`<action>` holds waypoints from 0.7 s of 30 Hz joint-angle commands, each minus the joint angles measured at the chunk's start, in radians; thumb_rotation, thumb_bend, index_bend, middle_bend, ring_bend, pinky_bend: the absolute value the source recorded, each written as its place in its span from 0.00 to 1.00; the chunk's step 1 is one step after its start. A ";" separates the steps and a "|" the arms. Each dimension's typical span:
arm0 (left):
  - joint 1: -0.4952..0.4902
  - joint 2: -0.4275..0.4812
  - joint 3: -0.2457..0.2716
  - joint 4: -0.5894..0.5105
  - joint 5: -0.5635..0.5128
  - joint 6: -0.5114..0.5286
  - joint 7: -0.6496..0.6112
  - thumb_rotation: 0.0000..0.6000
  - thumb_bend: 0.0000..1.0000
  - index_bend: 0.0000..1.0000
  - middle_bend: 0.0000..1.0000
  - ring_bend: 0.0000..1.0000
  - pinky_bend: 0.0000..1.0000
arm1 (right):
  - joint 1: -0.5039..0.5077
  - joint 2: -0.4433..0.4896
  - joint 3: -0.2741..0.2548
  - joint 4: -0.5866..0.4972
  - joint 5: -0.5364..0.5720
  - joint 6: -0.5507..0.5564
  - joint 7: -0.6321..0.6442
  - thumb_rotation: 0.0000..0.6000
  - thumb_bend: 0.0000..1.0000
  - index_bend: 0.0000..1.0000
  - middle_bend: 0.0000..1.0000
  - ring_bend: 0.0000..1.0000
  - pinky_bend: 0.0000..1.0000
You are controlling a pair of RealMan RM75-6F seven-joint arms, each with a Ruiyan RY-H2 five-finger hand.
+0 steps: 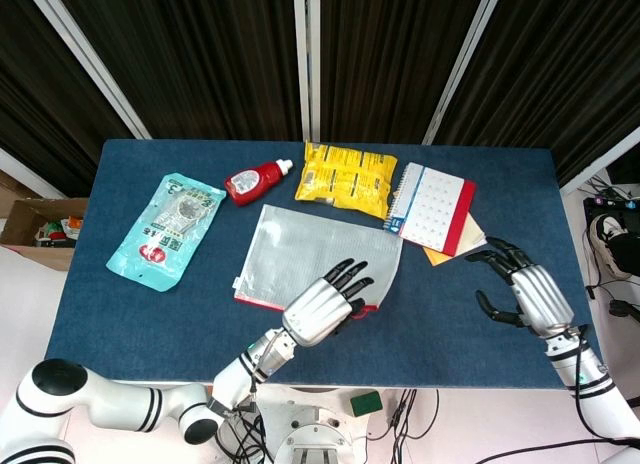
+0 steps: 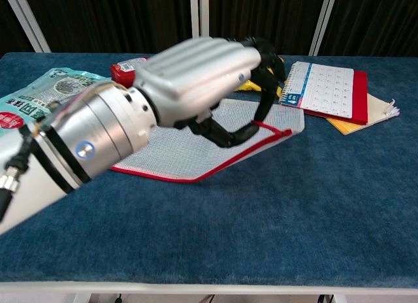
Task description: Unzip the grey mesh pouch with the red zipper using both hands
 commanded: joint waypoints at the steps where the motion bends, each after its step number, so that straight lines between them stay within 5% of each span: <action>1: 0.035 0.045 -0.031 -0.063 -0.002 0.036 -0.022 1.00 0.45 0.60 0.21 0.04 0.12 | 0.087 0.021 -0.001 -0.089 -0.033 -0.129 -0.098 1.00 0.41 0.30 0.32 0.10 0.20; 9: 0.069 0.096 -0.068 -0.138 -0.018 0.078 -0.031 1.00 0.45 0.61 0.21 0.04 0.12 | 0.210 -0.028 0.094 -0.218 0.135 -0.318 -0.410 1.00 0.36 0.31 0.32 0.10 0.23; 21: 0.084 0.128 -0.099 -0.174 -0.058 0.080 -0.018 1.00 0.45 0.61 0.21 0.04 0.12 | 0.366 -0.139 0.177 -0.273 0.417 -0.468 -0.644 1.00 0.37 0.36 0.35 0.12 0.24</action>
